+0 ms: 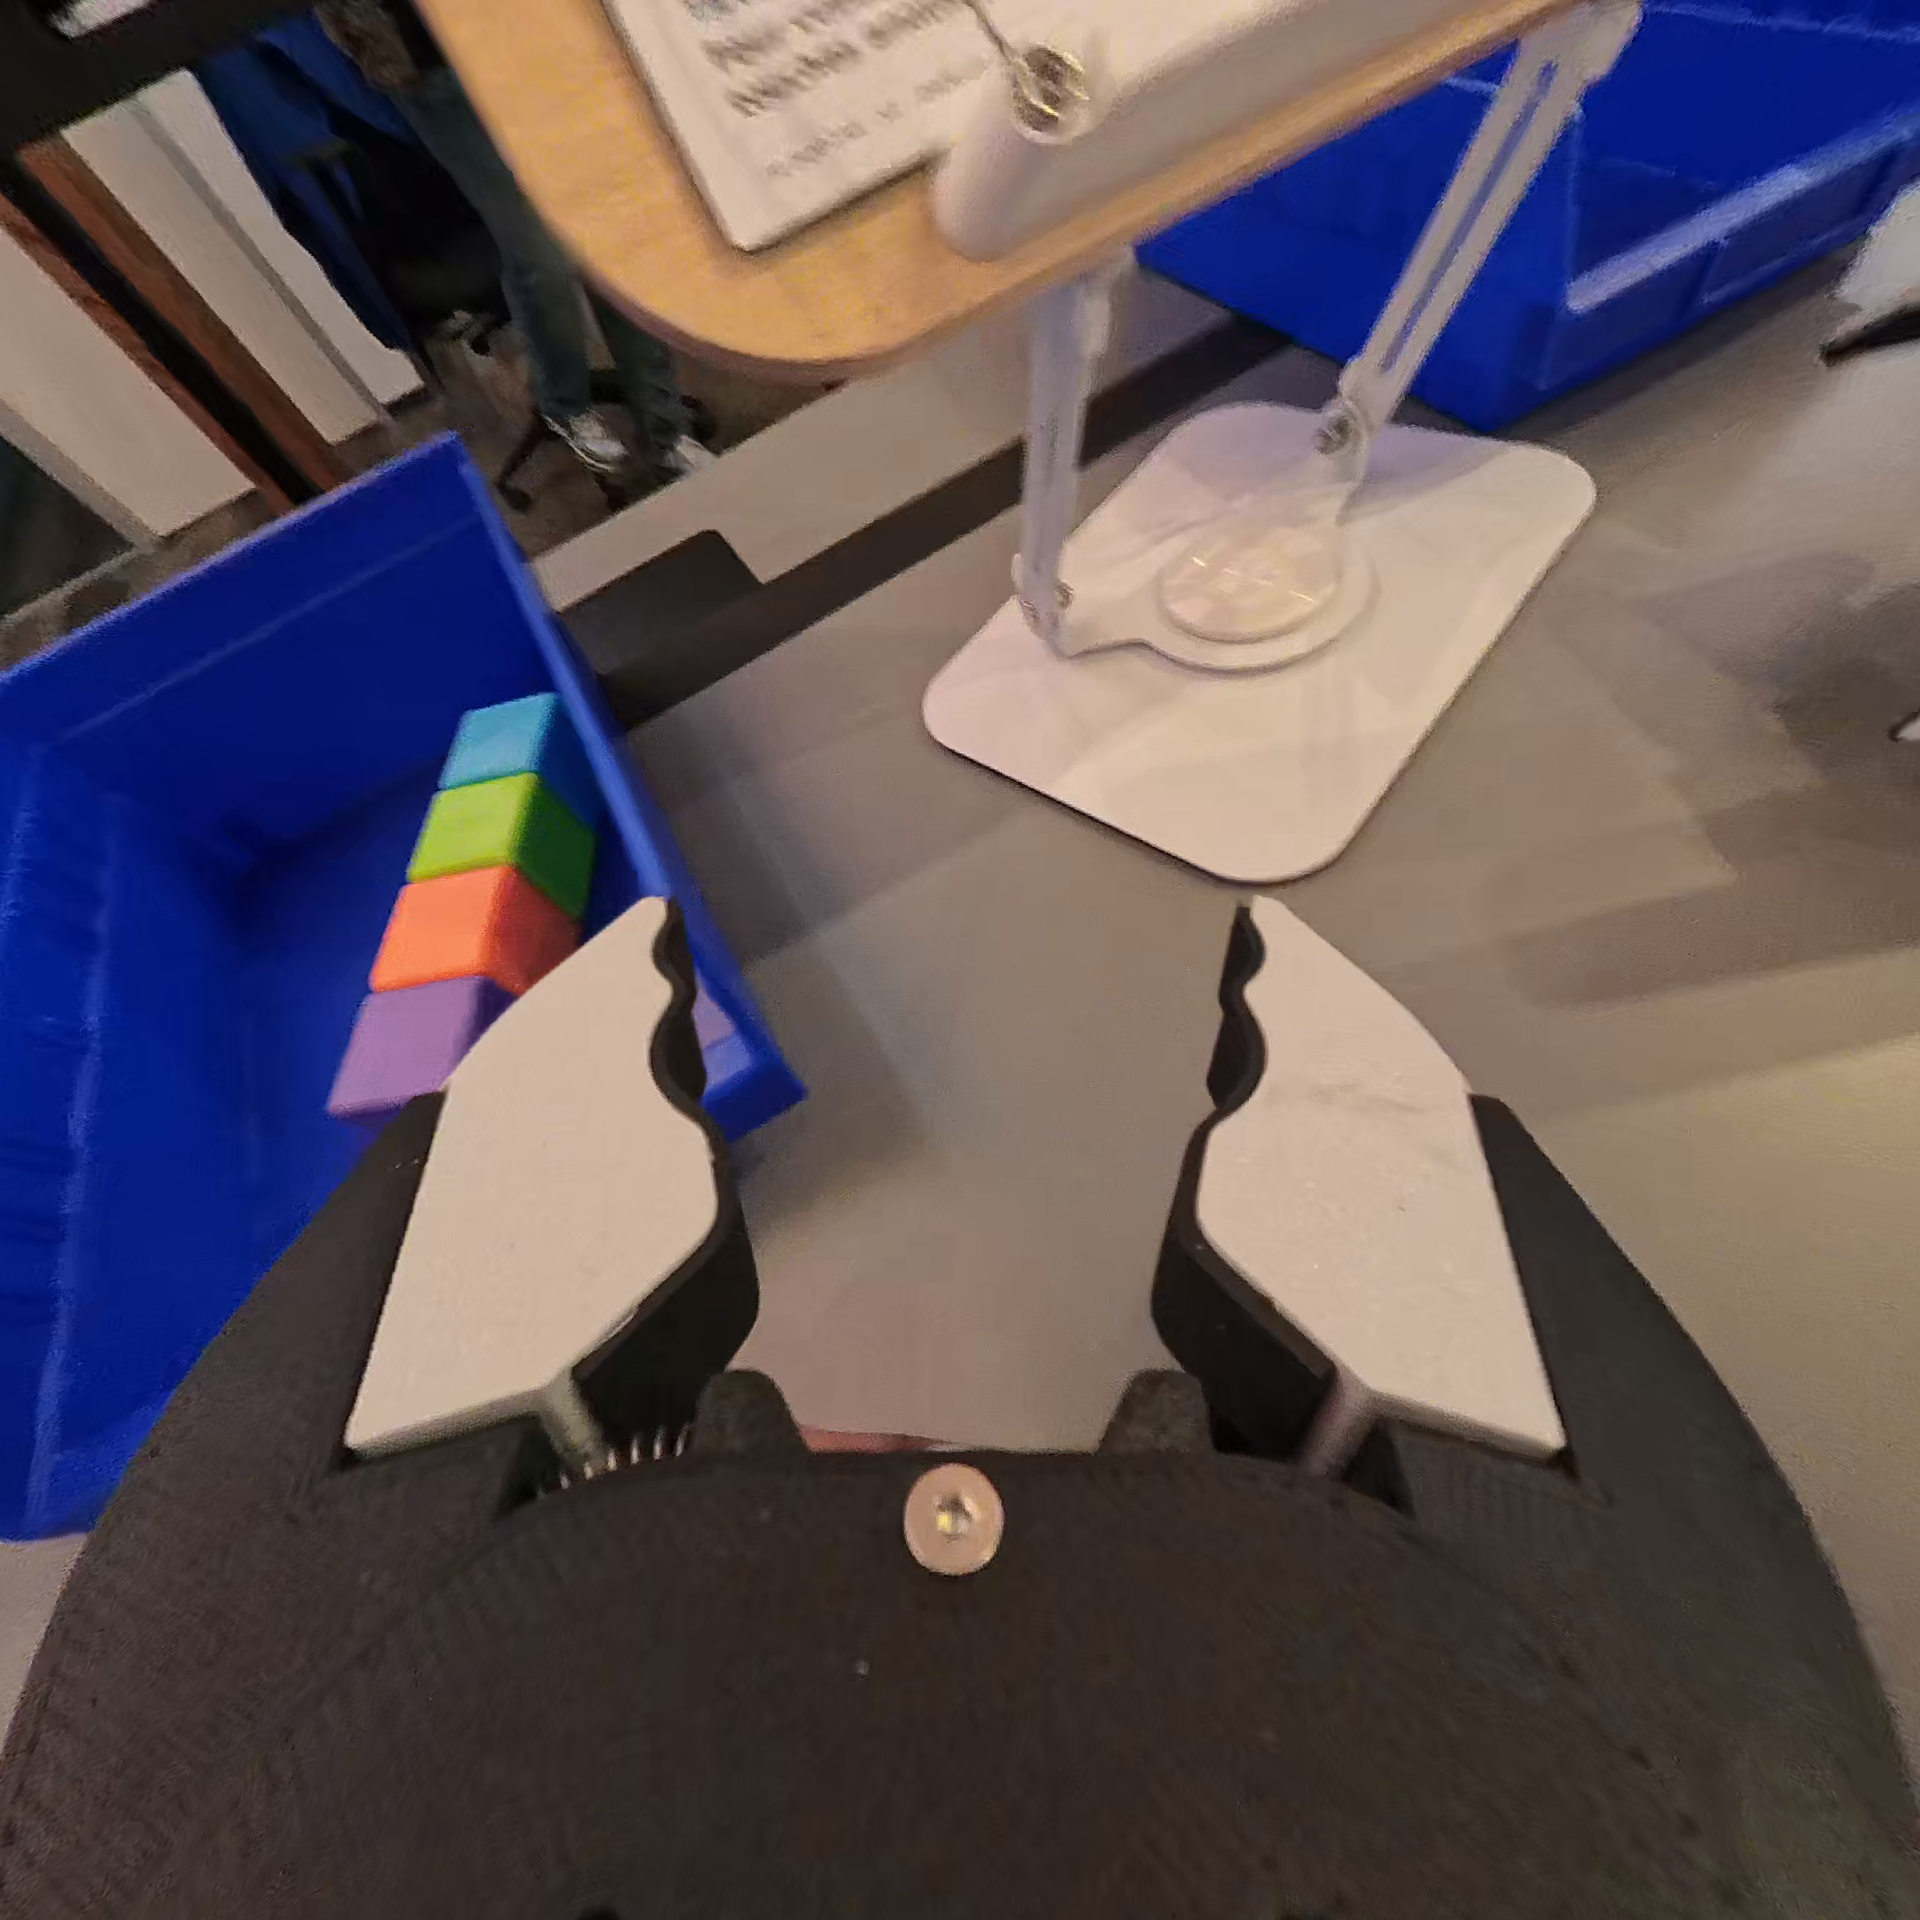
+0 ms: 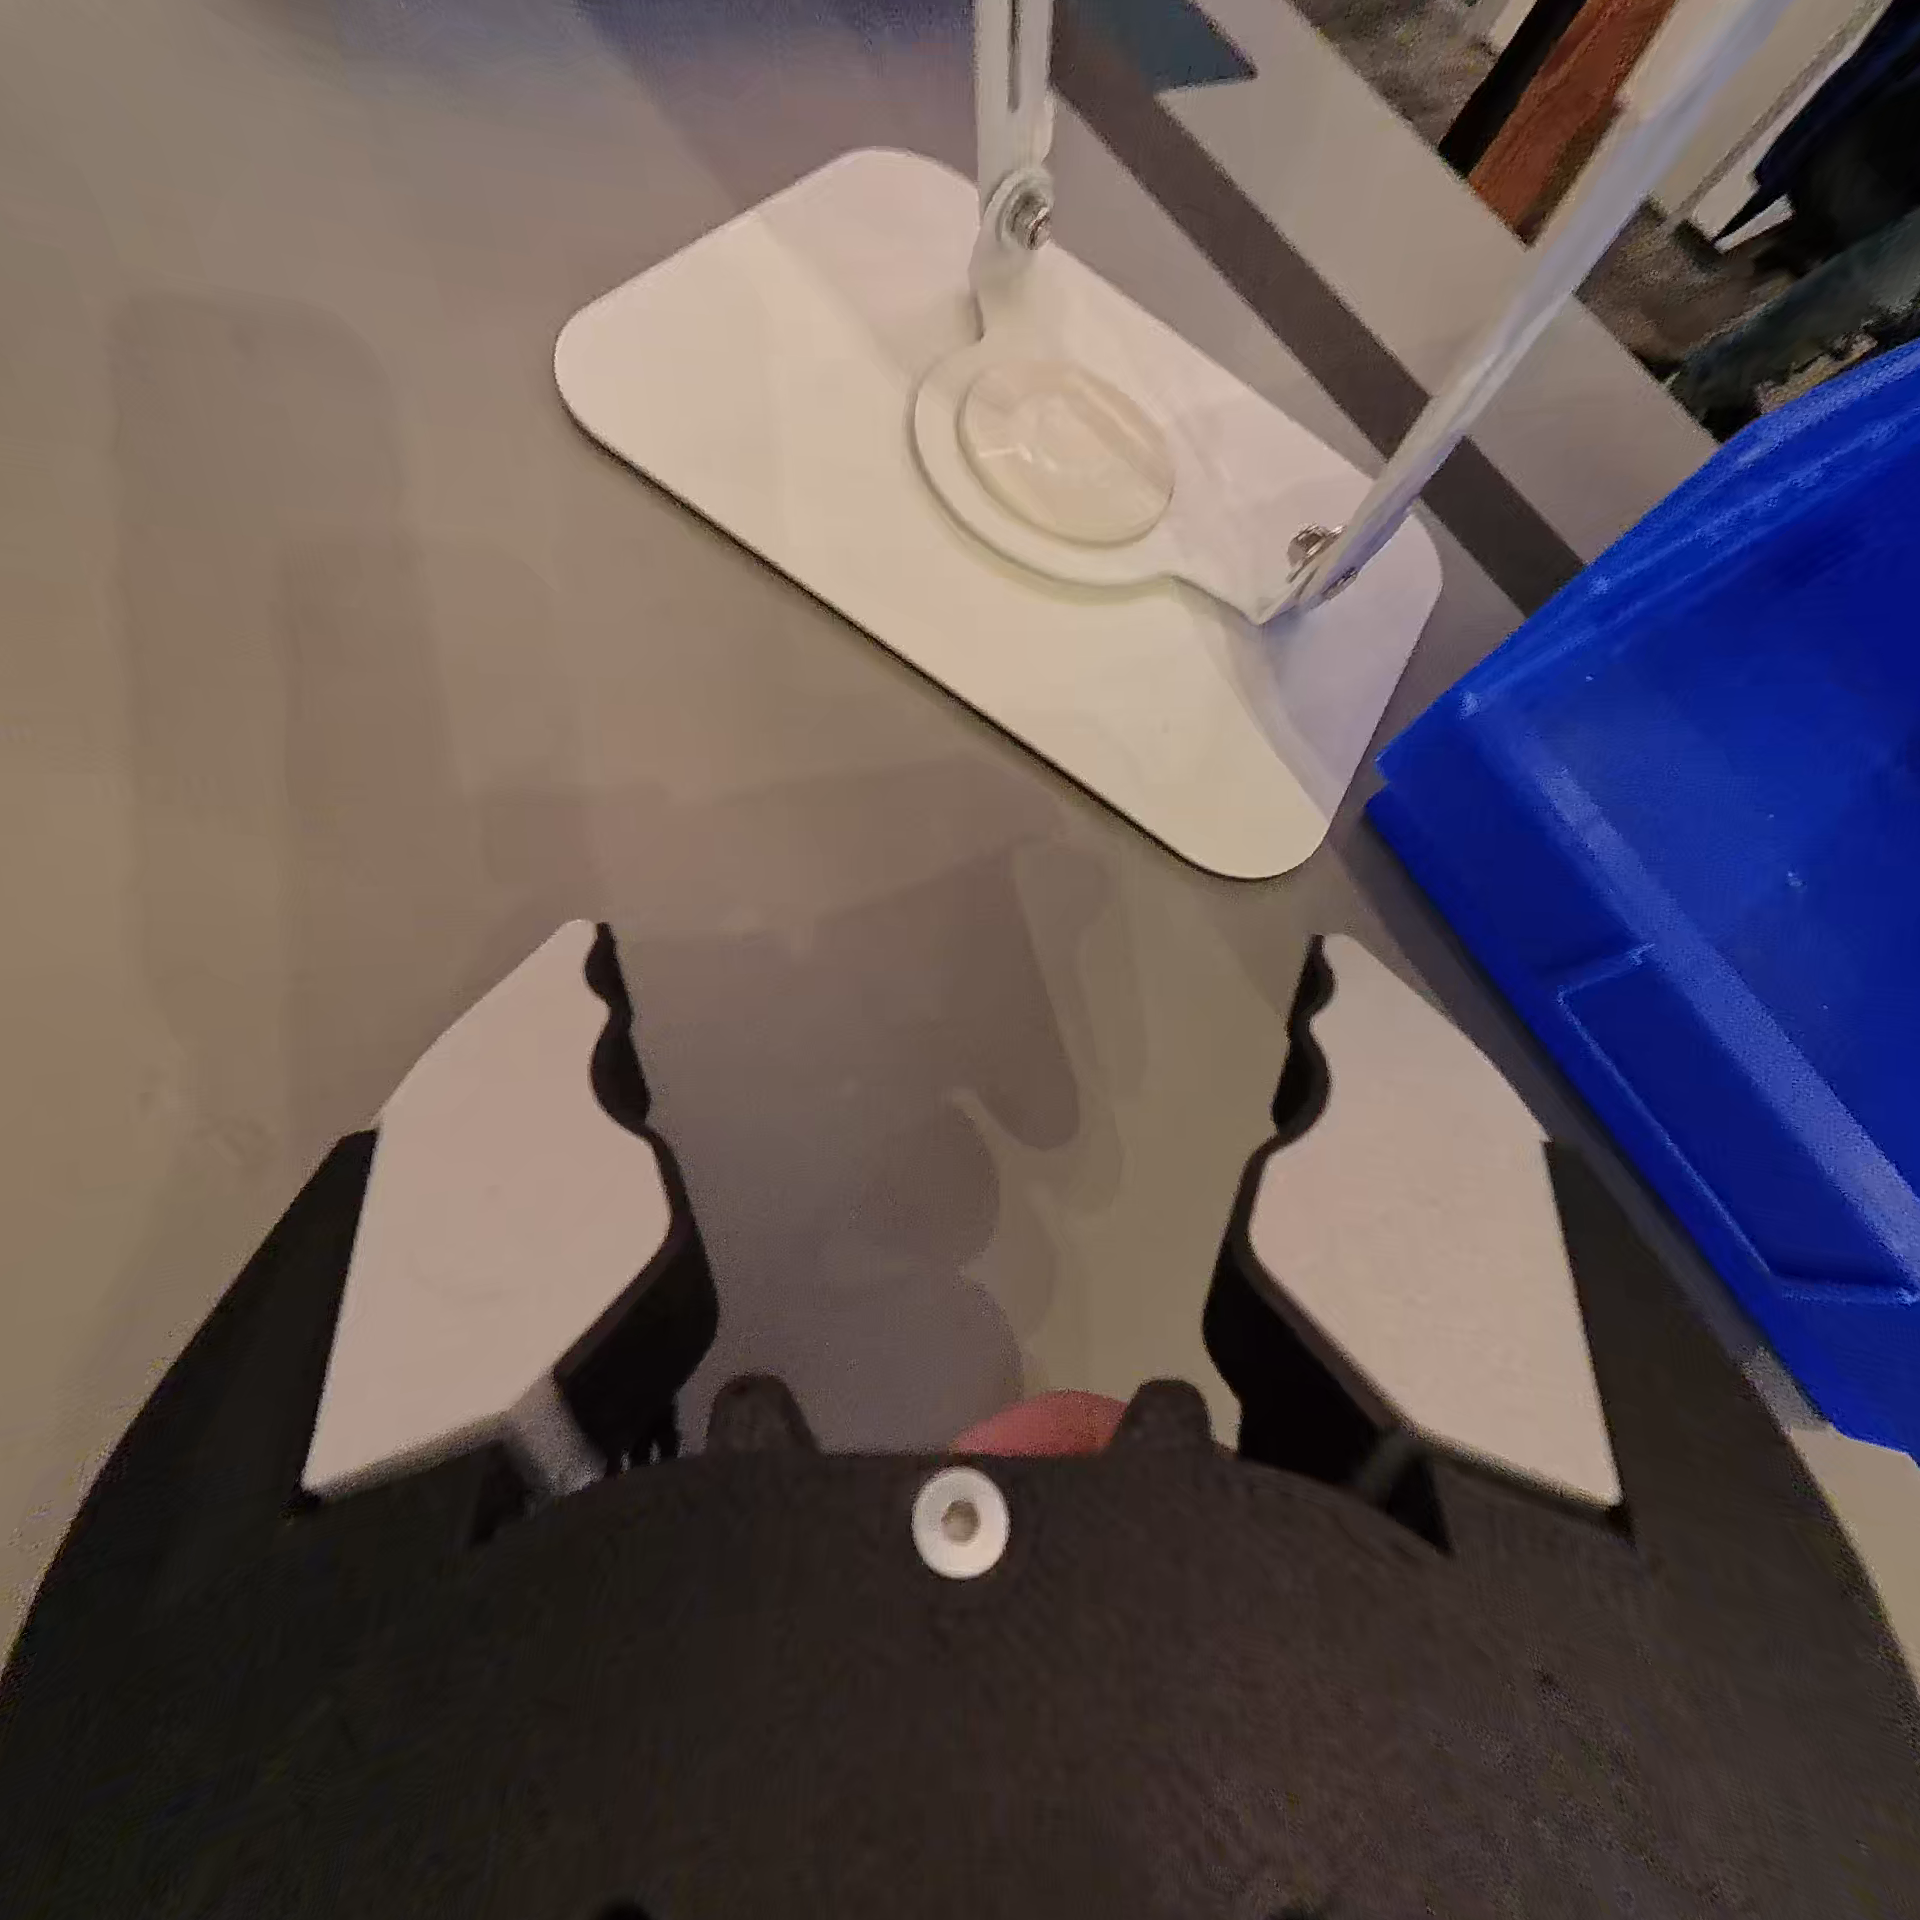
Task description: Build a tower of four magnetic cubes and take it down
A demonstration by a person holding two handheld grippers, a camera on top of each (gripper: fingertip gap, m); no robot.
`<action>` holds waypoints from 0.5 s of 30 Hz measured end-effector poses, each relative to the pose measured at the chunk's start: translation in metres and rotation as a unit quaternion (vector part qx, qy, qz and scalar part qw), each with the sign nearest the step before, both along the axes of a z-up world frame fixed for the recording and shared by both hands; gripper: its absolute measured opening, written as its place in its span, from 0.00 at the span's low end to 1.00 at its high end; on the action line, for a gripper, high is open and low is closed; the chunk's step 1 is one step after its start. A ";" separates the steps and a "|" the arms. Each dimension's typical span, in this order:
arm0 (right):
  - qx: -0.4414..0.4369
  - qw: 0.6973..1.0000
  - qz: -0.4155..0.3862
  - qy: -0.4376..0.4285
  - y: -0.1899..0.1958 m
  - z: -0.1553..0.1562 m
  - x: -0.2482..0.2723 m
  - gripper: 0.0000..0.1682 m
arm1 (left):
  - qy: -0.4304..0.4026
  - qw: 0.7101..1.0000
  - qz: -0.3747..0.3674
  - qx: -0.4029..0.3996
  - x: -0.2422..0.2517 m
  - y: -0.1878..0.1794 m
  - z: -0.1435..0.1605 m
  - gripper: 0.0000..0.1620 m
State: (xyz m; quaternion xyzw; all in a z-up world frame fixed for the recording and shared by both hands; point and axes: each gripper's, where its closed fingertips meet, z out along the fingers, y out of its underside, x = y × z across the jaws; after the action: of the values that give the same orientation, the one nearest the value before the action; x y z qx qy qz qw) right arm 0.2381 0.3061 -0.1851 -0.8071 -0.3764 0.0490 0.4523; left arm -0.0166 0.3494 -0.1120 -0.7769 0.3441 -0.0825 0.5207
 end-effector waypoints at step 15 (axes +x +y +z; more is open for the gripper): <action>-0.037 0.999 0.029 0.022 -0.009 -0.008 -0.005 0.75 | 0.008 1.000 -0.003 -0.003 0.023 -0.004 -0.026 0.49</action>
State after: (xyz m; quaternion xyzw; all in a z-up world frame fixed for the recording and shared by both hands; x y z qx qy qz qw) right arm 0.2336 0.2975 -0.1931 -0.8109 -0.3876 0.0935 0.4284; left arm 0.0068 0.3452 -0.1384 -0.7779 0.3503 -0.0791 0.5157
